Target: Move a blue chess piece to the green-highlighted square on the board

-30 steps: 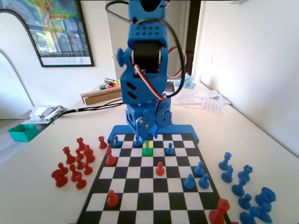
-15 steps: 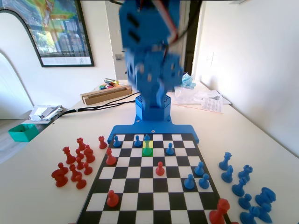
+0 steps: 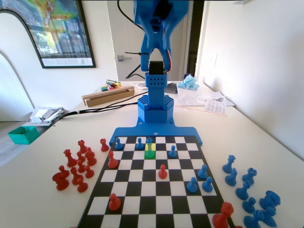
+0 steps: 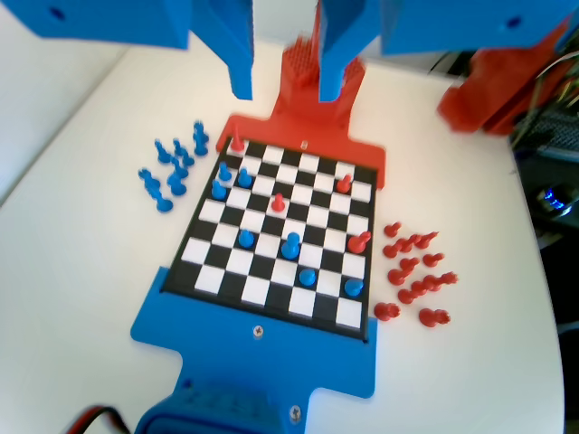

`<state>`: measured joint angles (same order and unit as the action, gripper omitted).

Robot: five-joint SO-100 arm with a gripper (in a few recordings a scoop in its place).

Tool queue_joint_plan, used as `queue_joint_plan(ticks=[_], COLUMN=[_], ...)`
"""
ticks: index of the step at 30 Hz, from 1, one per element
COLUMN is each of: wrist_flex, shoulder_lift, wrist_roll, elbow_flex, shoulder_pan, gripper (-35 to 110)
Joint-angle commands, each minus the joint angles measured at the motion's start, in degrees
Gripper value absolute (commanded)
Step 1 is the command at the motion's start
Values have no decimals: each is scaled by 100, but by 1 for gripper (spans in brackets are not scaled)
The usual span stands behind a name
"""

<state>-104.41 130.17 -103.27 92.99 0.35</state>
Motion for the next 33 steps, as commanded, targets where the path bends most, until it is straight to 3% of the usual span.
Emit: queue_joint_plan(ticks=[1,23,33], wrist_flex=[-149,1143,1433], shoulder_lift=[940,4025,4465], wrist_roll=[114,404,404], elbow_flex=[-105,3059,3217], shoulder_pan=[0,-18,26], gripper=[10,10,1])
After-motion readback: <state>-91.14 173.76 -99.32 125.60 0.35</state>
